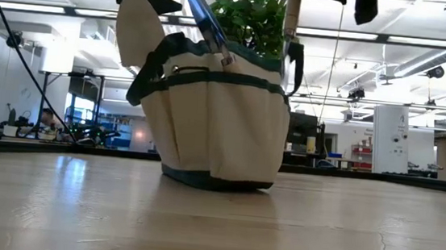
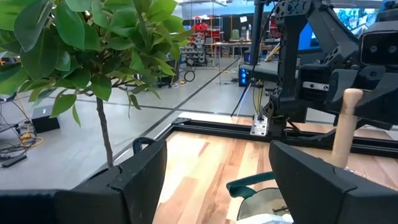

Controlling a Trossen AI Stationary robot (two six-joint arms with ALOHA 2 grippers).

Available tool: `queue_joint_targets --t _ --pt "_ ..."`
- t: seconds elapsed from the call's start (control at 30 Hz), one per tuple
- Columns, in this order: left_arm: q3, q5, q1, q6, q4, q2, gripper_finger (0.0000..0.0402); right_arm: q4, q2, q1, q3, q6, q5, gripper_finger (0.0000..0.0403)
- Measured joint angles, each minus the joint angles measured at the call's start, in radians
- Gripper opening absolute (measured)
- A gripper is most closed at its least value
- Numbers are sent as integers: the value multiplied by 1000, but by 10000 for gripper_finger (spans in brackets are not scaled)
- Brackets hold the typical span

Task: Pick & Place Garden tools in Gardening bag
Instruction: Put the brown trowel into the green gardening bag

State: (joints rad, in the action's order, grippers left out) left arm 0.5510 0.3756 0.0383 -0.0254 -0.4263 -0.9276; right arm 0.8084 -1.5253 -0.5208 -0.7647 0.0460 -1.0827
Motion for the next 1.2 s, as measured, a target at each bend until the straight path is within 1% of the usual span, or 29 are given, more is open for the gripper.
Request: queue_joint_targets --t 0.1,0.23,0.47,0.8,1.1,1.2 --pt "0 0 0 0 0 0 284 -10 -2 13 0 3 11 57" --pt "0 0 0 0 1 0 284 -12 -36 16 1 8 15 57" --pt "0 0 0 -1 3 0 284 -8 -118 16 1 98 22 57" --pt "0 0 0 -1 4 0 284 -3 -190 14 1 187 118 57" --pt "0 0 0 -1 8 0 284 0 -191 -23 2 186 168 57" --pt "0 0 0 -1 8 0 284 -21 -198 -23 2 221 186 57"
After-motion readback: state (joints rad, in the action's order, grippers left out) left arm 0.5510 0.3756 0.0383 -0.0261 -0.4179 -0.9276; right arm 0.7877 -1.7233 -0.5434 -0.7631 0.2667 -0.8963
